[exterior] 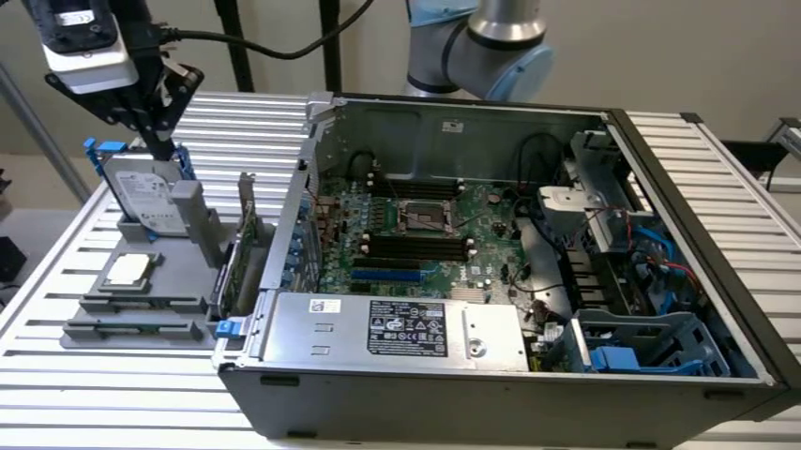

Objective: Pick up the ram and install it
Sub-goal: 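Reach for the ram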

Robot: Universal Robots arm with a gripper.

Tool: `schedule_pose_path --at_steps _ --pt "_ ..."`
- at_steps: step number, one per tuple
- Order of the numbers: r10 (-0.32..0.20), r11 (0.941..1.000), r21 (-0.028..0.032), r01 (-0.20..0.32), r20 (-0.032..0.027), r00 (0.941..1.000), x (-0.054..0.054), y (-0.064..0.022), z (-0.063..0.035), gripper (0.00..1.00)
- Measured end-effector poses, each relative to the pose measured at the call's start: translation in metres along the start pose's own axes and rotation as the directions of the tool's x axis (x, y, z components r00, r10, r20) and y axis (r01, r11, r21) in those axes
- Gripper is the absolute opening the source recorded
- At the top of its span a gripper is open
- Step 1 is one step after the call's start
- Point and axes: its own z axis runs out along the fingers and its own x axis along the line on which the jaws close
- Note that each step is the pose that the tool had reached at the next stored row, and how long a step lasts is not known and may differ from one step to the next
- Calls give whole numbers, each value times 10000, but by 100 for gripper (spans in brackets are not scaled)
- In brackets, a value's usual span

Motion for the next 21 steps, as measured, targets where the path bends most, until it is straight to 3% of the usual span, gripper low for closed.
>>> schedule_pose_path --at_steps 9,14,17,20,21 --pt "-2 10000 39 2 3 10000 408 -51 16 11" --pt "-5 9999 105 5 7 10000 617 -70 19 11" --pt "-26 9998 184 25 12 10000 668 -75 19 11" --pt "-29 9998 197 28 13 10000 674 -75 19 11" --pt "-27 9997 233 27 15 10000 675 -75 20 11"
